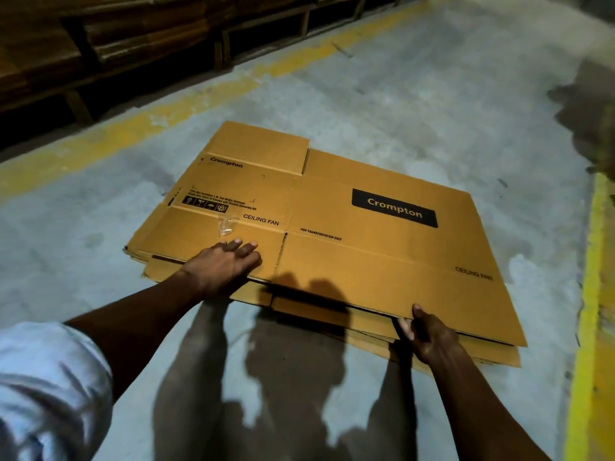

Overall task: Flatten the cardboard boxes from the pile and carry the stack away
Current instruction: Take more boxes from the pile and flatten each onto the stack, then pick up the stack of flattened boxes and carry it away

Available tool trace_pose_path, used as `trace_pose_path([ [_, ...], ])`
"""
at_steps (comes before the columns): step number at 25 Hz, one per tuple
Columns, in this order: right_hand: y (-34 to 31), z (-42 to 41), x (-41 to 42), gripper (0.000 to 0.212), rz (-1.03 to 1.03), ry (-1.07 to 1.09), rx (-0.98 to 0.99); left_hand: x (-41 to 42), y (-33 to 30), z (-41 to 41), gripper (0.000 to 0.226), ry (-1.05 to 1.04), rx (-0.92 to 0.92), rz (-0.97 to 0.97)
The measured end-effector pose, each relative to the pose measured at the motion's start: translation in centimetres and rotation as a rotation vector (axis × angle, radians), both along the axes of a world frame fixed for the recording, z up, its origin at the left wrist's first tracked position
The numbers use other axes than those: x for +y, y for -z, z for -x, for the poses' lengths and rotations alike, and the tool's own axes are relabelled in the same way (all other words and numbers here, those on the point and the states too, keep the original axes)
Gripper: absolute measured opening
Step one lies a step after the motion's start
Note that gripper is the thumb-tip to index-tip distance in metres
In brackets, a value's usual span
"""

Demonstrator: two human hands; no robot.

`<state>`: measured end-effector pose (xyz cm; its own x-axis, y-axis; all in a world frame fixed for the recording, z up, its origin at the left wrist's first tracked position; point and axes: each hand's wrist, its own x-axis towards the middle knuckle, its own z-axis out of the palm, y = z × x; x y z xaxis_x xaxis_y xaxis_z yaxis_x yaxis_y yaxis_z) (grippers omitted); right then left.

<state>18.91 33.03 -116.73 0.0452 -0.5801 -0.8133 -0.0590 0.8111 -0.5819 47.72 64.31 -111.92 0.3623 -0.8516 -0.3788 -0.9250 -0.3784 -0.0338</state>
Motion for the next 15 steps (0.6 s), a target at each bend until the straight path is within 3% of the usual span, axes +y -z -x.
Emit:
trace_pose_path([
  [4,-1.7,0.2,2.4,0.009,-0.042,-0.077,0.024,0.2,0.9,0.3,0.047,0.015,-0.068,-0.046],
  [7,-2.1,-0.7,5.1,0.017,-0.037,-0.097,0.108,-0.4,2.0,1.4,0.065,0.055,-0.109,-0.021],
  [10,-3.2,-2.5,8.6,0.030,-0.078,-0.091,0.035,-1.5,2.6,2.6,0.079,0.073,-0.050,0.026],
  [12,-3.7,-3.3,9.8,0.021,-0.155,-0.146,-0.071,-2.0,2.9,3.1,0.084,0.049,-0.023,0.024],
  [15,-4.5,-4.8,11.2,0.042,-0.329,0.002,-0.056,-2.2,3.6,3.1,0.089,0.008,-0.014,-0.021],
])
